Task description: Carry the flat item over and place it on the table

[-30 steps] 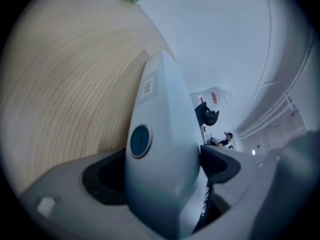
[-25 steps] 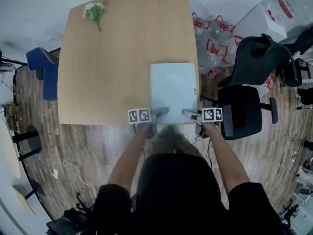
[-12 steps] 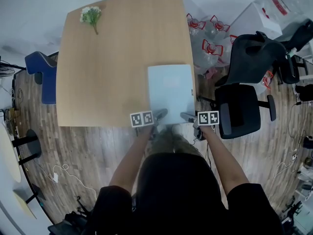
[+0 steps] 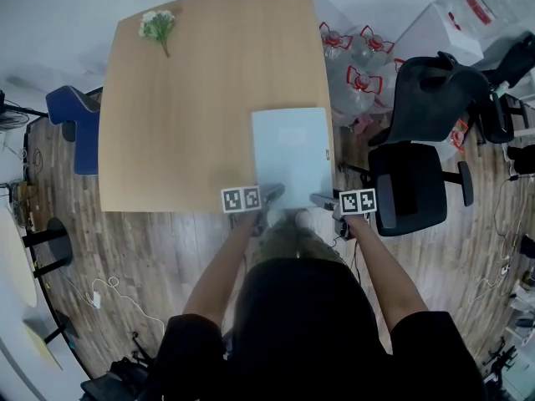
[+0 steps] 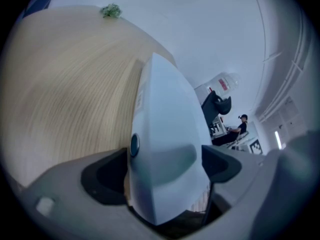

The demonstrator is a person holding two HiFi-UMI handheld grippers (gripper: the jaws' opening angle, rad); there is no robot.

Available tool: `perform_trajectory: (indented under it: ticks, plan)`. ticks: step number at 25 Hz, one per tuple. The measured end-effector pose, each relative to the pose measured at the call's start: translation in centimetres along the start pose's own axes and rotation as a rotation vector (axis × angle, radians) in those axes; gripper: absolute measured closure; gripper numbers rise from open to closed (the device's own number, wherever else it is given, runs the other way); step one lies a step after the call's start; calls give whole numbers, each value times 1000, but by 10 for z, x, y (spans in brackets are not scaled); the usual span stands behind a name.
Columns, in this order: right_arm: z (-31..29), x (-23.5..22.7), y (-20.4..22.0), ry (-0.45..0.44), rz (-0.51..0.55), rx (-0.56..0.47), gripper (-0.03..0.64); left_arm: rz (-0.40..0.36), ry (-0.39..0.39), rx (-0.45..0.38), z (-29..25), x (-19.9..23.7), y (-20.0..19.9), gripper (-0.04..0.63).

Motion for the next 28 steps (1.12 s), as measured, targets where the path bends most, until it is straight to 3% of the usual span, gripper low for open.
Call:
perform_trajectory:
  ticks: [9,14,18,25,28]
  plan:
    - [54,45,-16,-33,174,-118,190,9,74,-142,52,-24,-13,132]
    - [94,91,-35,-21,346,-233,222,-67,121,-264,98,-66,-24,137]
    - [126,134,-52,-43,376,-351,245,-140,148,-376,136,-105,-35,158]
    - [175,166,-77,-33,442,-529,325,-408,153,-527,178,-175,-56,294]
    - [195,171,-85,13,520,-575,395,-469,119,-655,197,-197,-67,410]
Point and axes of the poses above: the fingertips, and each gripper's own axes: z backward along the fingers, x to its left, y out of its underside, the point moved 1 cm from there along z, backward along the fingers, and after that the axes turned 1 degree about -x, right-handed, at the moved point
